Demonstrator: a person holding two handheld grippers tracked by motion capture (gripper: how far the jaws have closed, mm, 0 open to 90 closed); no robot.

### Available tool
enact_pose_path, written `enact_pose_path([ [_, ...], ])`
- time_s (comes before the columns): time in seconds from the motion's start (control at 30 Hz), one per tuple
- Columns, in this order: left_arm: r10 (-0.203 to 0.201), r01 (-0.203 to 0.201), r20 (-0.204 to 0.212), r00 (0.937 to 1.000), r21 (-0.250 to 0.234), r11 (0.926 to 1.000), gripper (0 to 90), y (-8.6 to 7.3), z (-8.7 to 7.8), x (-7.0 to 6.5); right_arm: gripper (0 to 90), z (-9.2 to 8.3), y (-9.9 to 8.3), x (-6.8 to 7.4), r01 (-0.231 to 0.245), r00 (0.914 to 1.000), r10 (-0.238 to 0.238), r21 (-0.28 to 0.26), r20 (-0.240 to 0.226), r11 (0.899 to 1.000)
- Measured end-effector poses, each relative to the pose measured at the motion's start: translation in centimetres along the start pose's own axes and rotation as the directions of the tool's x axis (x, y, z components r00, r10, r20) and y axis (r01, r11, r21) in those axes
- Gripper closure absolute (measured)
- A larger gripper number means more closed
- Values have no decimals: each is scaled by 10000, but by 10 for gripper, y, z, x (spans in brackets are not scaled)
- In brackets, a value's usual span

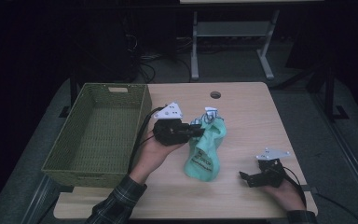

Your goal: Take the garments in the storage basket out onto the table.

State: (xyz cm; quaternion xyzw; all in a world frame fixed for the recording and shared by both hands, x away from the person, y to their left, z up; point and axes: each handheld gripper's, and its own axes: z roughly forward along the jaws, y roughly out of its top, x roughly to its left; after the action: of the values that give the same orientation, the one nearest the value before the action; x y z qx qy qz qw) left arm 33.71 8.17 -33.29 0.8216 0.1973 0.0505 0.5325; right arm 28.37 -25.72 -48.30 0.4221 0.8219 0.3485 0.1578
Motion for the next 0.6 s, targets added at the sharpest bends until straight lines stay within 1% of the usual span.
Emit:
enact_pose_path([
  [0.1,-127,129,-130,9998,171,9998,799,-6,9,0,27,0,0,0,4,10000,-4,1,2,10000],
  [0.17,-56,63,-206,9998,372,9993,799,-10,16,1,27,0,0,0,4,10000,-4,2,3,10000],
  [0.23,-103,112,-200,9997,492,9987,799,-14,21,0,27,0,0,0,26,10000,-26,5,13,10000],
  [0.27,10,4,-228,9997,603,9982,799,-16,24,1,27,0,0,0,22,10000,-22,6,12,10000],
  [0.33,25,-6,-243,9997,754,9972,798,-20,31,1,27,0,0,0,5,10000,-5,1,8,10000],
  [0.43,-35,59,-253,9997,952,9954,797,-28,40,2,27,0,0,0,3,10000,-3,-2,5,10000],
  [0.57,9,32,-309,9995,1337,9910,797,-39,53,1,27,0,0,0,5,10000,-5,-3,5,10000],
  [0.6,-32,74,-306,9995,1393,9902,796,-42,57,1,27,0,0,0,20,10000,-20,4,10,10000],
])
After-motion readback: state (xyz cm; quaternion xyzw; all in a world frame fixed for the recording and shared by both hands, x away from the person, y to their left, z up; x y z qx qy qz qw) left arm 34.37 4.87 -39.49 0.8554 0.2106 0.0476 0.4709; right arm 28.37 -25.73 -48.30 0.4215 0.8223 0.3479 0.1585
